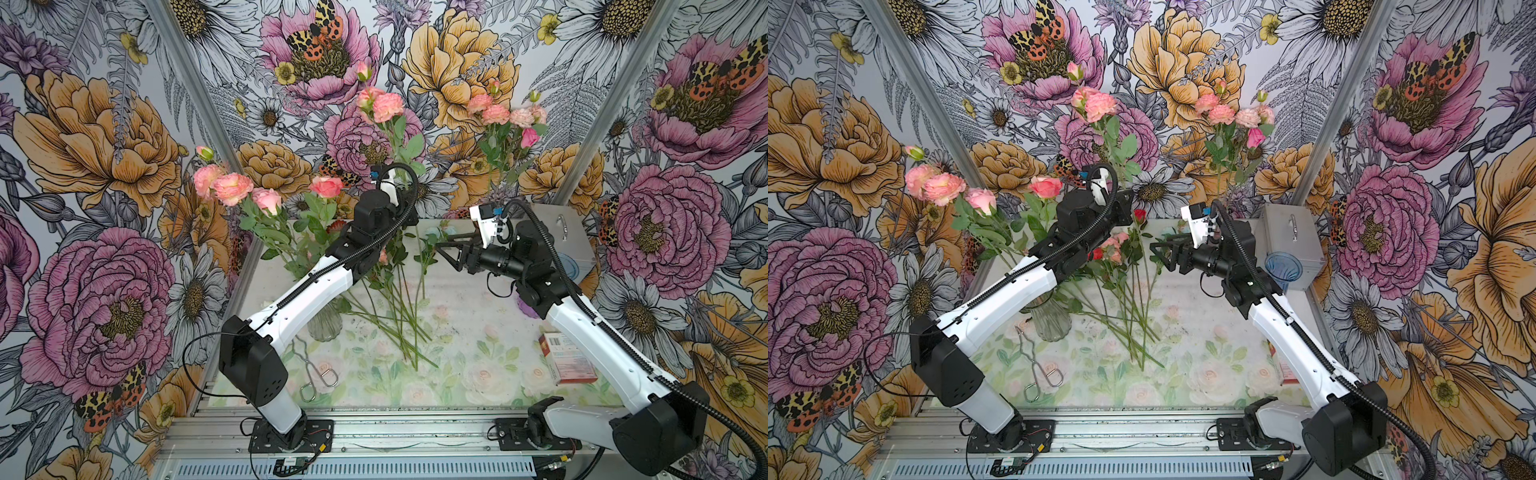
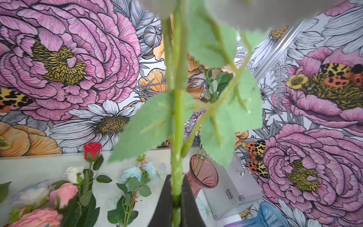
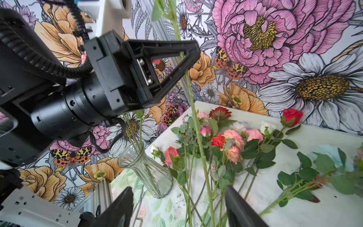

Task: Place the pink flowers into the vase
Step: Pick up the flower at the center of the board.

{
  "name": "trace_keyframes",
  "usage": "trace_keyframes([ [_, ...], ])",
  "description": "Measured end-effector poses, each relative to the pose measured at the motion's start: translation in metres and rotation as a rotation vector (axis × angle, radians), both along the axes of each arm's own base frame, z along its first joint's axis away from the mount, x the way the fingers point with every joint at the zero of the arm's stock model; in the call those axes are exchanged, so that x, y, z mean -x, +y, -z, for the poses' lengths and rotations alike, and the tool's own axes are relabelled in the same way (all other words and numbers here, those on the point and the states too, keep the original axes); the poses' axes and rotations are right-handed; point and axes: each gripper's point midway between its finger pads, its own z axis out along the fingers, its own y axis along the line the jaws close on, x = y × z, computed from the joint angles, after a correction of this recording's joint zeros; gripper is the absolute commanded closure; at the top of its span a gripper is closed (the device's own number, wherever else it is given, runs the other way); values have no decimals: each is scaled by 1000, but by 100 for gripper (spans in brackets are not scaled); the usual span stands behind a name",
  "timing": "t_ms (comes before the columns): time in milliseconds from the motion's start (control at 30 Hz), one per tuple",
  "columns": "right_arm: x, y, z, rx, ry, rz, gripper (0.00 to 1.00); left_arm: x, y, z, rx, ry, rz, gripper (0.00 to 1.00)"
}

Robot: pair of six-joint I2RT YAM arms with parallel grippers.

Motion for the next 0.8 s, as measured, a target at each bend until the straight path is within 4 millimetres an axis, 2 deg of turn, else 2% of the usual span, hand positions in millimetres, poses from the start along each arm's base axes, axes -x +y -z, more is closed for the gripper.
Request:
trace_keyframes([
  [133,-4,7,-1,13,-15,-19,38,8,-12,-4,24,-3,60,100],
  [333,-16,11,-14,22,-55,-19,45,20,-28,-7,36,-6,123,100],
  [467,-25,13,-21,29,-78,-7,58,26,-36,-7,39,-4,150,100],
  [800,-45,15,-15,60,-72,25,69,31,-42,-9,43,-9,171,100],
])
